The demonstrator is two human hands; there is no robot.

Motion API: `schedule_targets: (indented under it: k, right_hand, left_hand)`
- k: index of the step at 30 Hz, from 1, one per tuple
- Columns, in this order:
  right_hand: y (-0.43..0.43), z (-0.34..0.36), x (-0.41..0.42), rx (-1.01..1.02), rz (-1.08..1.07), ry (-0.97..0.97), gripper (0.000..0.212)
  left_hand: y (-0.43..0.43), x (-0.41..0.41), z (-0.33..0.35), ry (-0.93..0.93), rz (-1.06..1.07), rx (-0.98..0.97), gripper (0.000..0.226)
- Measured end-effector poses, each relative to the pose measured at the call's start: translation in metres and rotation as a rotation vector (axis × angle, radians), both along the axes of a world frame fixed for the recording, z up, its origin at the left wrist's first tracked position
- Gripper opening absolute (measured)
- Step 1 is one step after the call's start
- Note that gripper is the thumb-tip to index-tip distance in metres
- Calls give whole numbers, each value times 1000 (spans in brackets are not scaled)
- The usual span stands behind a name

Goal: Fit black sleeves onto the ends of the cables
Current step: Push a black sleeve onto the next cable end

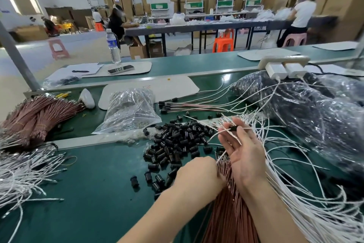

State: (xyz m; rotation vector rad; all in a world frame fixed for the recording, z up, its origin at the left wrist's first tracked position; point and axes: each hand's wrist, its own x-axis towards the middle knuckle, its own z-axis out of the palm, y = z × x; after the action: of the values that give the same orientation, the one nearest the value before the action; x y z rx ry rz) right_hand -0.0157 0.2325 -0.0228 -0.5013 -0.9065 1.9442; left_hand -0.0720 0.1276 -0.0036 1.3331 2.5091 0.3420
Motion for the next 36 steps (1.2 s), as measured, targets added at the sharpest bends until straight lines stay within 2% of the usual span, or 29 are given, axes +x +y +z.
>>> schedule_targets:
  k: [4, 7, 10, 12, 14, 24, 36]
  right_hand:
    - [2, 3, 2, -67, -7, 63, 25]
    - [-4, 6, 1, -129, 63, 101, 24]
    - [-17, 4, -5, -170, 198, 98, 25]
    - [-25, 2, -10, -182, 278, 100, 27]
    - [-31, 0, -14, -191, 324, 78, 28]
    - [-36, -6, -20, -224, 421, 32, 27]
    - [-36, -3, -20, -199, 431, 39, 27]
  left_hand:
    - [-18, -23, 9, -341, 130, 400, 15]
    - [-46, -52, 13, -476, 352, 854, 21]
    - [-77, -84, 3, -812, 634, 1344, 27]
    - [-91, -93, -9, -975, 704, 1502, 26]
    - [-96, -95, -23, -1000, 763, 1522, 24]
    - [-94, -92, -44, -701, 730, 1365, 16]
    - [-95, -98, -46, -742, 816, 1482, 18]
